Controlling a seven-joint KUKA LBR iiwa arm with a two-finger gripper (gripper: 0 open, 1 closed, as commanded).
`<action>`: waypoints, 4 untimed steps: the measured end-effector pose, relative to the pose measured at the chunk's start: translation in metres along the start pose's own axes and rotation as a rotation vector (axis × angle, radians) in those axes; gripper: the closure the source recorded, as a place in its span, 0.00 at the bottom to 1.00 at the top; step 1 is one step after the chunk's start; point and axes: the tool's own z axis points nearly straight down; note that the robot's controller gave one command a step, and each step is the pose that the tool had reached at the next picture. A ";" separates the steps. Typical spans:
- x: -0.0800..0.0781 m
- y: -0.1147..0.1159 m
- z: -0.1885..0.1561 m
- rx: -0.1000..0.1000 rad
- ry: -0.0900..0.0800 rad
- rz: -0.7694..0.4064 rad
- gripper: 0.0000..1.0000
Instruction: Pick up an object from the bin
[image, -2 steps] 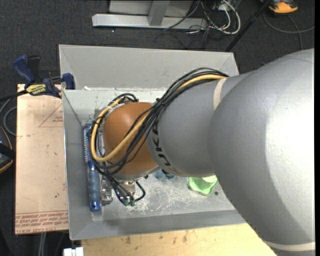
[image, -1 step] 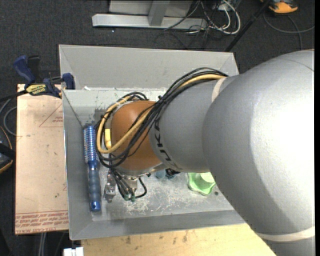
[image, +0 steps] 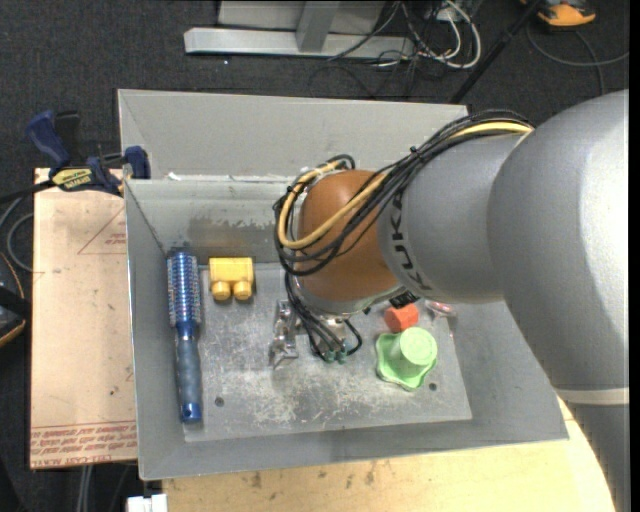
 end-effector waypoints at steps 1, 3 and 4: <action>-0.021 -0.033 -0.017 -0.003 -0.001 -0.119 1.00; 0.004 -0.068 -0.210 -0.006 -0.007 0.445 1.00; 0.006 -0.068 -0.205 -0.002 0.002 0.446 0.00</action>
Offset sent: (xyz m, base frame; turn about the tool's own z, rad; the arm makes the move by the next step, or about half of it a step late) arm 0.0205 -0.0315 0.0171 -0.1226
